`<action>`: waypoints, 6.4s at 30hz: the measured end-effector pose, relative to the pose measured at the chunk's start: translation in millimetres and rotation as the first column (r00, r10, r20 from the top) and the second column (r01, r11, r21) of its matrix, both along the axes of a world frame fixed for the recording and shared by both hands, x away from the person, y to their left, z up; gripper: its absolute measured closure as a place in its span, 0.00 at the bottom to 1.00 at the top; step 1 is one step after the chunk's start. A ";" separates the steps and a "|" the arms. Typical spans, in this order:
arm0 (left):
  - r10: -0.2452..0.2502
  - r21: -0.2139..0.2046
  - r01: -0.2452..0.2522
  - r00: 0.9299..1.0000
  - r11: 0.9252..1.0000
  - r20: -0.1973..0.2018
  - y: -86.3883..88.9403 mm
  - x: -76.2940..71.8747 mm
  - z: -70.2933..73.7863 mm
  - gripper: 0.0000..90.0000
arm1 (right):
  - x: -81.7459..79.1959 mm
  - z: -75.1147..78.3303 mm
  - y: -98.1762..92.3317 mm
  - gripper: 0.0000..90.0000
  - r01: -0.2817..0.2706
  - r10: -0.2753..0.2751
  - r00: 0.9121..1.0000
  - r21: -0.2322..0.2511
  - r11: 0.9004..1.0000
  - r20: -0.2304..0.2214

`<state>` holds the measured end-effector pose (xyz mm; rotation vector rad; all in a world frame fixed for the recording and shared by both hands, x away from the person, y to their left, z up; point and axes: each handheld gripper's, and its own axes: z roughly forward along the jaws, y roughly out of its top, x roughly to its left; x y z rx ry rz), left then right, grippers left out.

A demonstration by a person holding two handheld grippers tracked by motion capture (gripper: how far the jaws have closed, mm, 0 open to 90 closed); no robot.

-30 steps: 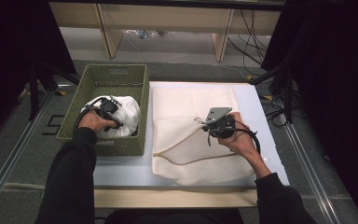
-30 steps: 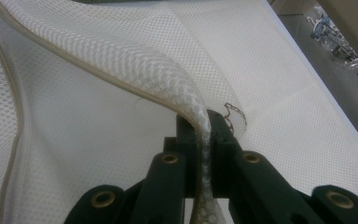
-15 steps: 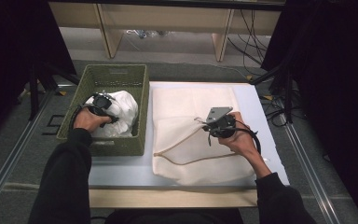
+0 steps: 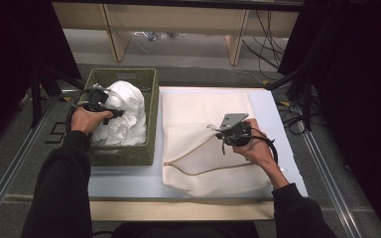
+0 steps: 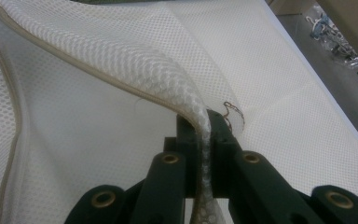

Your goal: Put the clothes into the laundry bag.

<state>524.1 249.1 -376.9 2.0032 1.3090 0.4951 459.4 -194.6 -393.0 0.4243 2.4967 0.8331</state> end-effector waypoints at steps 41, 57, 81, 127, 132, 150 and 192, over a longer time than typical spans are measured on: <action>-0.099 -0.137 0.116 0.987 0.984 0.125 -8.4 -54.4 100.0 0.63 | -1.5 2.1 0.1 0.96 0.016 -0.015 1.000 0.014 1.000 -0.007; -0.201 -0.188 0.226 0.969 0.956 0.146 -22.8 -101.4 128.7 0.63 | 0.5 8.3 -1.1 0.96 0.017 -0.018 1.000 0.030 0.999 0.005; -0.399 -0.371 0.429 0.903 0.823 0.159 -70.0 -164.7 101.6 0.62 | 6.0 10.5 -3.4 0.96 0.007 -0.007 1.000 0.042 0.999 0.010; -0.692 -0.448 0.587 0.714 0.674 -0.105 -239.3 -129.7 -33.2 0.60 | 4.0 21.2 -7.5 0.96 0.005 -0.006 1.000 0.078 0.997 0.014; -0.733 -0.428 0.631 0.669 0.647 -0.122 -249.1 -126.3 -37.4 0.59 | 3.3 22.9 -6.8 0.96 -0.004 0.002 1.000 0.081 0.997 0.023; -0.537 -0.288 0.472 0.816 0.833 -0.215 -232.7 -98.7 -24.3 0.60 | -4.3 32.1 -1.3 0.97 -0.031 0.028 0.999 0.088 0.996 0.036; -0.437 -0.347 0.373 0.891 0.861 -0.126 -261.8 -104.0 -26.8 0.77 | -7.0 35.6 -5.9 0.97 -0.021 0.020 1.000 0.113 0.993 0.017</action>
